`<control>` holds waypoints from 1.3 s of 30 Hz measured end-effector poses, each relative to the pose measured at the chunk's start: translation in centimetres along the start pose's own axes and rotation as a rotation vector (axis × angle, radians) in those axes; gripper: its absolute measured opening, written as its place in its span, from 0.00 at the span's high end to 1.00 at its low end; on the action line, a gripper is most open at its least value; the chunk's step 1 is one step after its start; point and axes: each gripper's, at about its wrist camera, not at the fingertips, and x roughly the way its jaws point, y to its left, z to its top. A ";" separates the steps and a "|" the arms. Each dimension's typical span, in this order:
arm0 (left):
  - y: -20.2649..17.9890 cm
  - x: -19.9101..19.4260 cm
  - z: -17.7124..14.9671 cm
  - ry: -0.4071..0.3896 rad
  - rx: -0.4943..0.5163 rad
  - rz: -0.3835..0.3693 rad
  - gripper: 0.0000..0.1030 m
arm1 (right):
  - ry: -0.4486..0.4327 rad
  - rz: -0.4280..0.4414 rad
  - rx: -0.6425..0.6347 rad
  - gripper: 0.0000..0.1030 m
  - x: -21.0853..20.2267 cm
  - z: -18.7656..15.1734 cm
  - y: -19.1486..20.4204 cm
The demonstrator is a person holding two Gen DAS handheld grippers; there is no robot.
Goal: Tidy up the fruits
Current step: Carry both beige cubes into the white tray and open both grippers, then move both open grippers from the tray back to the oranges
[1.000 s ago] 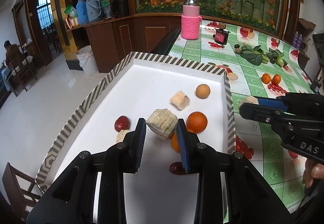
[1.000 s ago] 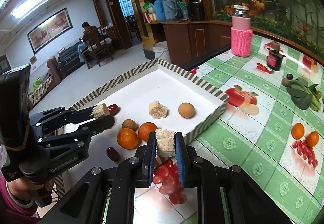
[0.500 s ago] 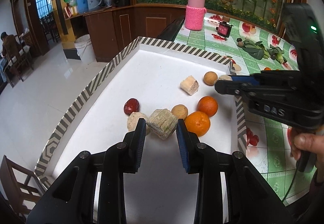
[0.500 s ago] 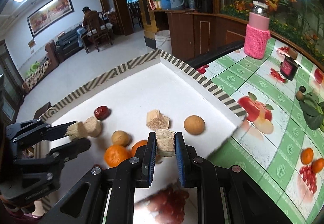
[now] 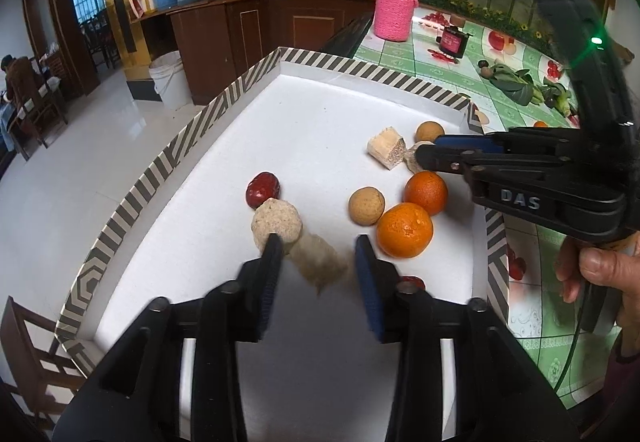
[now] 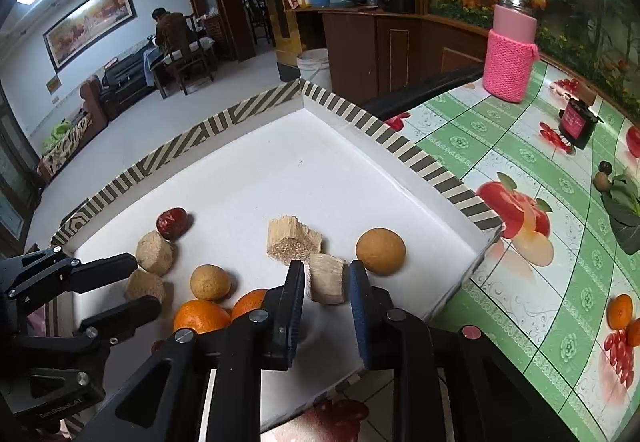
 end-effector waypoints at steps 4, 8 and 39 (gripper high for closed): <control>0.0 -0.3 0.1 -0.014 -0.008 0.014 0.48 | -0.049 0.025 0.019 0.79 -1.8 -0.2 0.0; -0.3 -0.9 0.4 -0.033 -0.020 0.021 0.48 | -0.091 0.035 0.045 0.79 -3.7 -0.8 -0.1; -18.4 -0.7 3.5 -0.107 0.209 -0.133 0.48 | -0.178 -0.260 0.346 0.75 -16.2 -13.0 -13.6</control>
